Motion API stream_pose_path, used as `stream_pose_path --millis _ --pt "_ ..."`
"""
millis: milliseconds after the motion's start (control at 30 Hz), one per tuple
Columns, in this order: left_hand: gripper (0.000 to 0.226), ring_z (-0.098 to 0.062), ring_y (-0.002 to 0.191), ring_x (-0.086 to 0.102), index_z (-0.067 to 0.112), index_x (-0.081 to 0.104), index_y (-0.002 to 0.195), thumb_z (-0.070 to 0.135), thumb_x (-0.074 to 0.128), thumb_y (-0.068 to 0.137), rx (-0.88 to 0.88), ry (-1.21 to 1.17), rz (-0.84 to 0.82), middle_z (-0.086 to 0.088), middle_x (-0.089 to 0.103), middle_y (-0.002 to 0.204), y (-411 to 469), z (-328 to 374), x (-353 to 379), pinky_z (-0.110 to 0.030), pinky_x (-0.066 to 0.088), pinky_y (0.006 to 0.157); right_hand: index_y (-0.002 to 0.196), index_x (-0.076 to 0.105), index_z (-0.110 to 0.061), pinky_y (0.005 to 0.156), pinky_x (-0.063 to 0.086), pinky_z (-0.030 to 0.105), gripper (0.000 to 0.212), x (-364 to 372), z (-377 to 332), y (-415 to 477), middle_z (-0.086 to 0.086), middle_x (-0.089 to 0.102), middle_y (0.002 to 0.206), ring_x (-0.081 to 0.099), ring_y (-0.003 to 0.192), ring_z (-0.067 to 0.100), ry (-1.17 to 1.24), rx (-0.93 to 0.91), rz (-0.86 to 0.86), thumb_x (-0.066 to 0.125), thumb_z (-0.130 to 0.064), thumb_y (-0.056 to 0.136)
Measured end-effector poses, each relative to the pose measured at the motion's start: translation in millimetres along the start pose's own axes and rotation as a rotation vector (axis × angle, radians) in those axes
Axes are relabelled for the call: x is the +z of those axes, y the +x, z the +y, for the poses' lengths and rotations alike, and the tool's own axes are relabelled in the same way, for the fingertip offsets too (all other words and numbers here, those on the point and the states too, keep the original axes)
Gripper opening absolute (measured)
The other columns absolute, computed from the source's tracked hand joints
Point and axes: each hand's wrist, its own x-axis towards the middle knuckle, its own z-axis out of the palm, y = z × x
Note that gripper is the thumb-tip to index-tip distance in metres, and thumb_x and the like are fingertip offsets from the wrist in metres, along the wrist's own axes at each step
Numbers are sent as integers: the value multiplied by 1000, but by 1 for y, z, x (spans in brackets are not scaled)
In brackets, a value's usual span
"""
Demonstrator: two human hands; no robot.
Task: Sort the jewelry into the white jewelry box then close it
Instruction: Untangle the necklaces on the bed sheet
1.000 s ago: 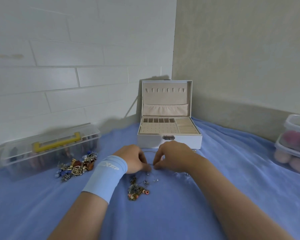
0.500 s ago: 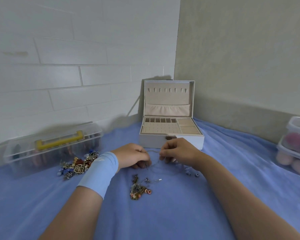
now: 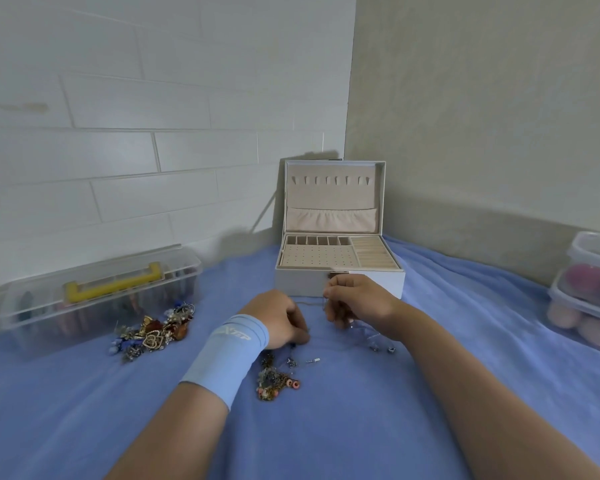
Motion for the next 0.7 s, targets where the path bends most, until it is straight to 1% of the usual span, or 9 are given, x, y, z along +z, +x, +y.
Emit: stream_pose_path --millis 100,167,233,300,367,433,500,600,700 --pt "2 -13 92 65 27 71 84 27 72 86 -7 58 -11 7 71 95 -1 -3 -4 -25 49 81 82 52 -10 49 29 27 20 -3 -1 -1 4 51 57 35 47 16 14 22 15 49 -12 102" --pt "3 -14 97 63 28 68 89 28 68 87 -13 65 26 8 68 102 0 -5 -7 -27 50 87 83 52 -11 47 24 23 20 -6 -4 -4 -3 43 55 28 47 13 -1 22 11 52 -15 102" --pt "13 -11 99 62 30 65 98 32 69 86 26 -126 125 11 66 103 1 -4 -8 -26 48 89 81 56 -12 46 23 21 21 -9 -7 -7 -8 41 53 27 49 11 -24 -24 2 57 -17 101" --pt "24 -9 98 65 29 68 108 36 71 85 123 -435 173 9 71 101 1 5 -6 -26 51 90 82 63 -11 45 25 20 19 -10 -12 -9 -7 44 55 29 48 10 -31 -81 4 61 -19 100" --pt "20 -9 87 70 31 71 106 27 73 86 188 -618 171 3 76 92 0 14 -3 -24 55 80 84 65 -9 44 26 20 18 -12 -15 -11 -4 45 58 30 48 10 -21 -125 13 63 -19 99" --pt "16 -4 73 67 28 74 97 17 74 86 177 -687 192 5 77 84 1 17 -2 -17 51 67 83 66 -10 45 26 21 17 -14 -16 -12 -3 45 59 31 48 10 -24 -137 31 64 -18 98" --pt "10 2 66 63 25 77 88 15 75 85 158 -633 231 11 75 76 5 11 -6 -12 46 64 82 68 -14 47 26 22 17 -18 -16 -12 -4 45 58 33 50 11 -42 -130 39 66 -20 97" --pt "10 4 76 63 27 77 85 18 71 88 150 -360 330 17 71 80 9 -2 -16 -10 44 72 84 73 -17 48 32 18 10 -29 -16 -14 -12 51 54 38 48 6 -110 -110 67 71 -19 94" --pt "17 4 79 60 29 73 81 15 67 89 160 -313 465 17 69 83 10 -13 -26 -14 44 77 92 78 -19 51 37 17 7 -42 -14 -17 -15 55 56 43 50 3 -222 -71 85 74 -24 91"
